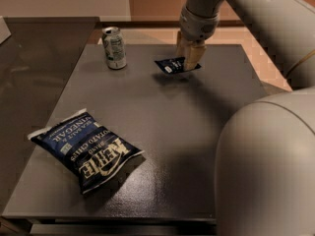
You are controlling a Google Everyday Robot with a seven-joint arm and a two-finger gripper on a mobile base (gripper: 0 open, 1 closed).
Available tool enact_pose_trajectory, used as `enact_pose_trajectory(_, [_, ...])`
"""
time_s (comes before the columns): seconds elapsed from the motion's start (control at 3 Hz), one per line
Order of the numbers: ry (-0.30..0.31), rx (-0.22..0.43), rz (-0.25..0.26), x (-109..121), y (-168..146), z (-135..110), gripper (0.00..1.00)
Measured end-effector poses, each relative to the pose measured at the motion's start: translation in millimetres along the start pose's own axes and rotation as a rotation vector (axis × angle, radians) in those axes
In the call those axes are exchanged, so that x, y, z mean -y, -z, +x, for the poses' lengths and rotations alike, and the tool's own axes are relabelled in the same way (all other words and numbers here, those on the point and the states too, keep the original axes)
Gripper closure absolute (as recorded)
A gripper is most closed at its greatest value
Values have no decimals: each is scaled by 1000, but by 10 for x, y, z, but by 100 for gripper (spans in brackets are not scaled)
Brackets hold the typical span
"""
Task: Move rxbar blueberry near 7up can
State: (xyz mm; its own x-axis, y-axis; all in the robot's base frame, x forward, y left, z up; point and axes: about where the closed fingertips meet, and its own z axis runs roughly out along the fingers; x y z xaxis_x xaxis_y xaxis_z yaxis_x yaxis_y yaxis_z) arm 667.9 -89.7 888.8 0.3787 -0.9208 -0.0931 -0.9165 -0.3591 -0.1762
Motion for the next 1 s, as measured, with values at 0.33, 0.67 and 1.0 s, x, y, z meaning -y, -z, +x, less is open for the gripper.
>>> enact_pose_trajectory(0.33, [-68,32,26,-30,-22,-405,100])
enact_pose_trajectory(0.67, [-130,44,55,-25,-96,-705,100])
enact_pose_trajectory(1.0, [-183,33,95,95,-207,-896,100])
